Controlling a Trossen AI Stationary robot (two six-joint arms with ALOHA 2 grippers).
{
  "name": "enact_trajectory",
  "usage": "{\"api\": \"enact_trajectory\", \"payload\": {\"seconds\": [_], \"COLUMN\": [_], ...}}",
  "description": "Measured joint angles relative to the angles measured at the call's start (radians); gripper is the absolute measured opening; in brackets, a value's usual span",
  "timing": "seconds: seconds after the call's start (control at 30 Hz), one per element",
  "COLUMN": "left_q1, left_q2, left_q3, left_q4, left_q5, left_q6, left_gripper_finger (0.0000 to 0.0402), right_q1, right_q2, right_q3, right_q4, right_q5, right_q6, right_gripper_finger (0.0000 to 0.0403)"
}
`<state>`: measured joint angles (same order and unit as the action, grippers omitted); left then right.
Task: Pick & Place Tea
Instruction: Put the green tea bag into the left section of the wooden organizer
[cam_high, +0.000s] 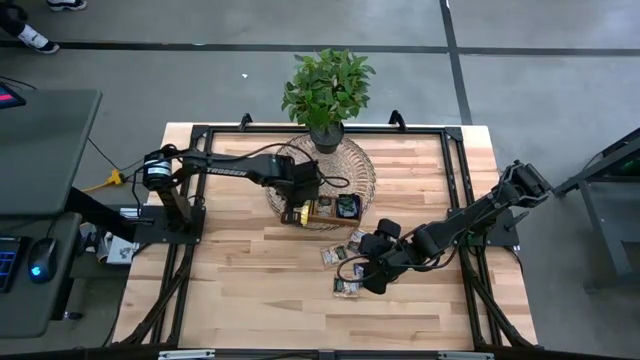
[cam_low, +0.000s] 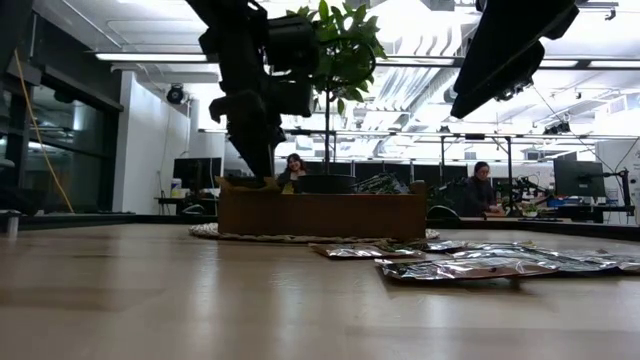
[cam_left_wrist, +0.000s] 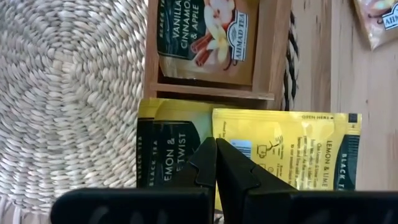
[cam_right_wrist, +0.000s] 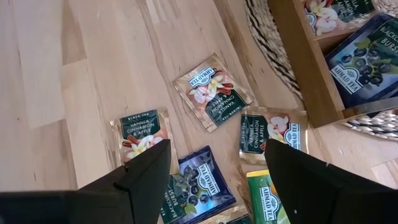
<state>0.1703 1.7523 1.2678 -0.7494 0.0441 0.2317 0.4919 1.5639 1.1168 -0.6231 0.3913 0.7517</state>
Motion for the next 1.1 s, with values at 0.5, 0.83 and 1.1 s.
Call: {"api": "enact_trajectory", "payload": {"seconds": [0.5,0.83,1.1], "left_q1": [0.0,0.0,0.0], "left_q2": [0.0,0.067,0.079], "left_q3": [0.0,0.002,0.002], "left_q4": [-0.003,-0.027,0.05], "left_q5": [0.043,0.08,0.051], "left_q6": [0.004,0.0,-0.027], "left_gripper_finger": [0.0,0.0,0.0], "right_q1": [0.0,0.0,0.0], "right_q2": [0.0,0.0,0.0], "right_q3": [0.0,0.0,0.0], "right_q4": [0.001,0.002,0.004], "right_q5": [0.003,0.018,0.017], "right_q6": [0.006,0.007,0.007], "right_gripper_finger": [0.0256,0.0256,0.0256]}}
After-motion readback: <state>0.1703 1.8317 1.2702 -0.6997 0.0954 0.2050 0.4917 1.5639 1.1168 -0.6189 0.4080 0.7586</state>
